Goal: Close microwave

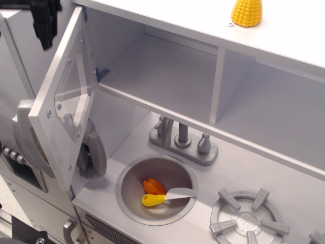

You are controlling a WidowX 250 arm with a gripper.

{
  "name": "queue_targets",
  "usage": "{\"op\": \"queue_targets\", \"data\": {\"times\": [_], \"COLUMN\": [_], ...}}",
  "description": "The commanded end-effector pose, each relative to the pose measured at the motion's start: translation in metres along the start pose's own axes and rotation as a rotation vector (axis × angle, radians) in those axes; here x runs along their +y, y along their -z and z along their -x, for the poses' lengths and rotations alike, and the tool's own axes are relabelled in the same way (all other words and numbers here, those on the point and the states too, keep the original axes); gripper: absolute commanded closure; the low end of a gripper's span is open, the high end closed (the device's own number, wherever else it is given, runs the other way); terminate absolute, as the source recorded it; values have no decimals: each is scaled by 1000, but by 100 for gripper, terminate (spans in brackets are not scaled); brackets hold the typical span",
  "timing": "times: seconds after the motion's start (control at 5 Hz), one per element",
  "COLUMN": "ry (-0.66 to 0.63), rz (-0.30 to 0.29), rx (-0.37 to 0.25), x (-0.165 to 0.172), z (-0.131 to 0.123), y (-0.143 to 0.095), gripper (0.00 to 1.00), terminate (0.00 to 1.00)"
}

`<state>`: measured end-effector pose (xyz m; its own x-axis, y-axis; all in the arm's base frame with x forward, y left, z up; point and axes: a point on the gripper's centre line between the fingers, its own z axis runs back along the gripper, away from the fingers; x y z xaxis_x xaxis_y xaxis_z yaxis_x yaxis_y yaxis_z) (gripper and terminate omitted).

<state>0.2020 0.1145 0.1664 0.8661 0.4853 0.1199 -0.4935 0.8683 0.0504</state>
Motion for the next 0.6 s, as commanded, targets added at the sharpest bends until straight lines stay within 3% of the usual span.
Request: {"op": "queue_targets", "data": {"times": [0.0, 0.4], "ry": [-45, -50], "rz": [25, 22], "rx": [8, 33], "x": [-19, -56], "z": [-6, 2], "y": [7, 41], "gripper": [0, 0], "terminate": [0, 0]}}
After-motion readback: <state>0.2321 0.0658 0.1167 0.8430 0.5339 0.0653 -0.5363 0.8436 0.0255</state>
